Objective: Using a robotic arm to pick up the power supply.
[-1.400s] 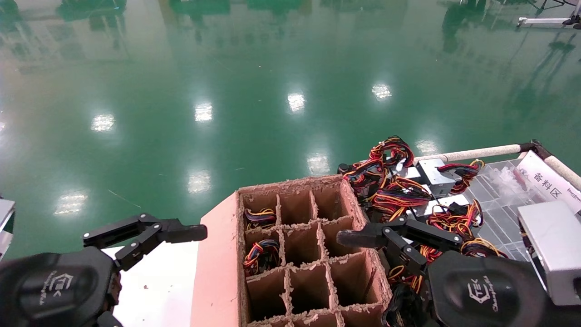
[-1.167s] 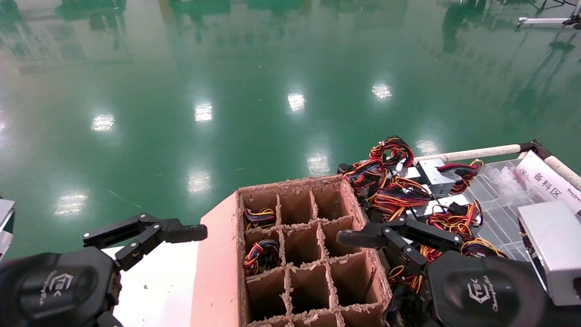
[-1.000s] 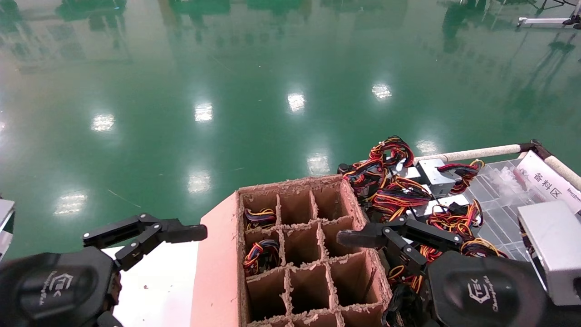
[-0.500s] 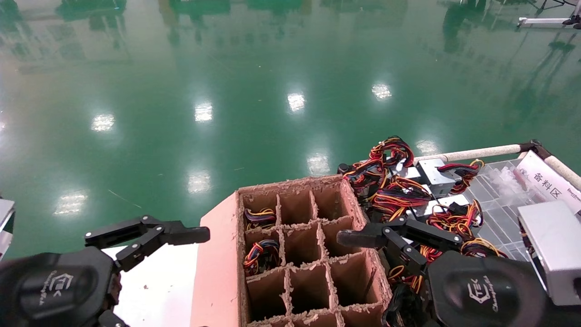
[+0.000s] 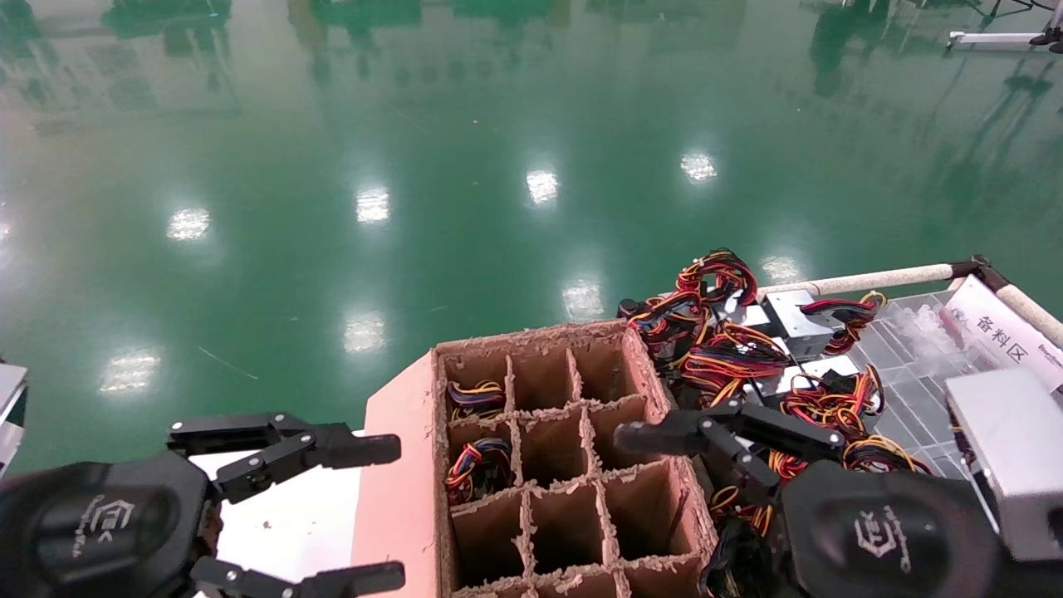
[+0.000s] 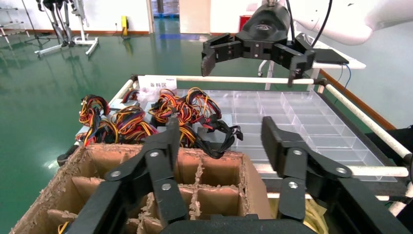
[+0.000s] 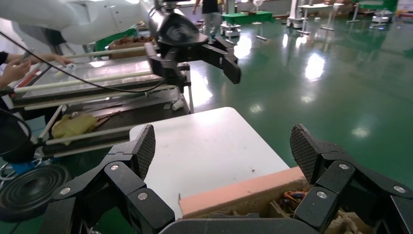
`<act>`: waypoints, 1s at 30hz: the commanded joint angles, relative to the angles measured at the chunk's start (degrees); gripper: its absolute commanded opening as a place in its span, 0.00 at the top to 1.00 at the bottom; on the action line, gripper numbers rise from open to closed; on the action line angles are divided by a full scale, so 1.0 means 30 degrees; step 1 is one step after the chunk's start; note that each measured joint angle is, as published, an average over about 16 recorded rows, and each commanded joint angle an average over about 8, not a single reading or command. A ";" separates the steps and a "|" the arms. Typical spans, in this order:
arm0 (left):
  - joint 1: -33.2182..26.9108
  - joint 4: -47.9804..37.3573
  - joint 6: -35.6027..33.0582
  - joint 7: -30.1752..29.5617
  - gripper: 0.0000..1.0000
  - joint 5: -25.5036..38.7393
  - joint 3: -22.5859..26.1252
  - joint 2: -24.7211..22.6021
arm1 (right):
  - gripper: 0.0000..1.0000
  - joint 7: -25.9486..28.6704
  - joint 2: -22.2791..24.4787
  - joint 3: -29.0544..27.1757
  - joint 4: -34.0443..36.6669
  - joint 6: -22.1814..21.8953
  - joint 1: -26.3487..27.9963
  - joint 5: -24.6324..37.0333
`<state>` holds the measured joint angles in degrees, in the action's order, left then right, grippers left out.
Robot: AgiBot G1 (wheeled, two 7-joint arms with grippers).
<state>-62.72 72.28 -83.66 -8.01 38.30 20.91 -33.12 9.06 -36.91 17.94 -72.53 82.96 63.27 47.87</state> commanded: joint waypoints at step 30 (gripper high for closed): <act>-0.0003 -0.0003 0.0000 0.0003 1.00 -0.0003 0.0005 0.0001 | 1.00 -0.9165 -1.0354 0.5401 0.9268 -0.5786 0.6704 1.2234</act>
<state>-62.73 72.27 -83.66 -8.00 38.29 20.92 -33.12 -17.42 -67.40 34.08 -44.97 66.34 83.25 84.17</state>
